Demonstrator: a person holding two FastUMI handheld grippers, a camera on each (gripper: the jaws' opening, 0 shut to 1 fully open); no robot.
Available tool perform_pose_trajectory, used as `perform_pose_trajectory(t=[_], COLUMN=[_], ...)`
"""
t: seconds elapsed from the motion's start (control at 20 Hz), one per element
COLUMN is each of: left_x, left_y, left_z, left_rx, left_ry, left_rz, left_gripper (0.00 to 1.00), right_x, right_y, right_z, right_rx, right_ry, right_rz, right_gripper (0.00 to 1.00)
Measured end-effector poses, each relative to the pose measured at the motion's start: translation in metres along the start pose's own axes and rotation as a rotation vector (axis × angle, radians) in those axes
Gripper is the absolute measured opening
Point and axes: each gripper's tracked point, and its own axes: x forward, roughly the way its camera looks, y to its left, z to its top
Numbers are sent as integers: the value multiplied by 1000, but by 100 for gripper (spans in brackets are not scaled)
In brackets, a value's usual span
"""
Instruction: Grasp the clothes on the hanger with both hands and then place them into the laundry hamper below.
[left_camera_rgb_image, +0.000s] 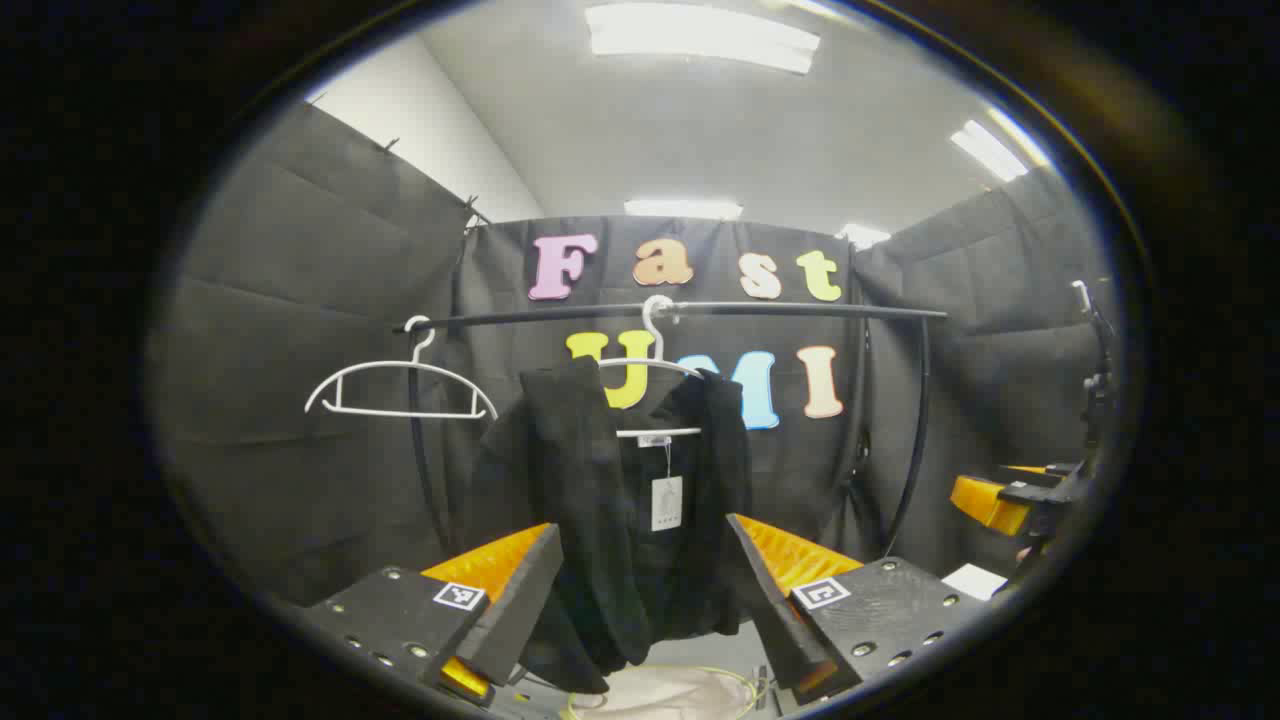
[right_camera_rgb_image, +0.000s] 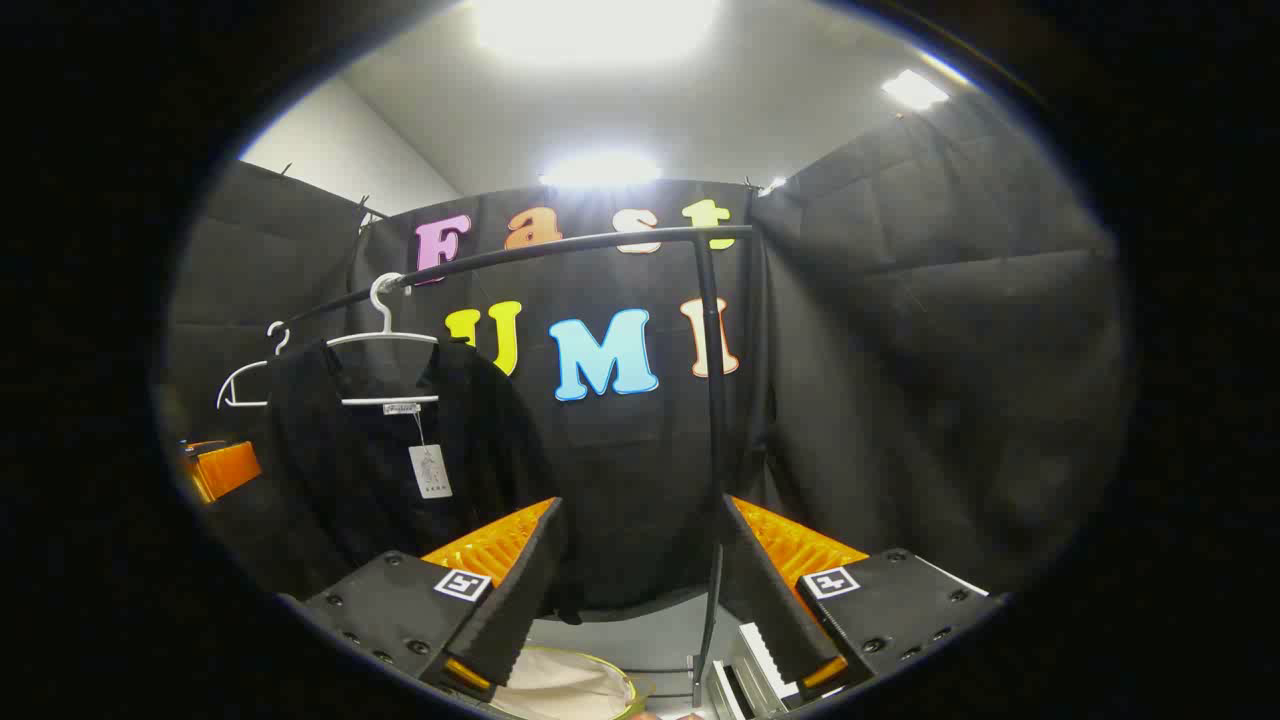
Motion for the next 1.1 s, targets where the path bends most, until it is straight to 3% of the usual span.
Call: perform_pose_trajectory(t=[0.1,0.15,0.45,0.5,0.65,0.7,0.9,0.95,1.0,1.1], left_x=[0,0,-1,0,-1,-1,-3,-5,-5,-8], left_y=[0,1,1,0,2,4,10,11,15,19], left_z=[1,0,-1,-2,2,3,10,11,11,8], left_rx=[-4,-3,-15,-14,-15,-16,-24,-22,-19,-25], left_ry=[-1,-3,-1,-1,-9,-13,-28,-29,-29,-25], left_rz=[4,6,9,8,8,9,7,8,9,8], left_gripper=[94,94,94,94,94,94,94,94,94,94], right_x=[0,0,-2,-3,-4,-4,-5,-6,-7,-9], right_y=[4,5,7,7,5,5,5,3,4,5], right_z=[-2,-4,-3,-3,2,3,9,11,12,14], right_rx=[0,0,0,2,0,-5,-8,-7,-9,-15], right_ry=[9,12,4,5,-8,-14,-25,-30,-36,-40], right_rz=[11,16,24,24,17,15,2,-2,-6,-11], right_gripper=[92,97,97,92,92,97,92,97,92,92])
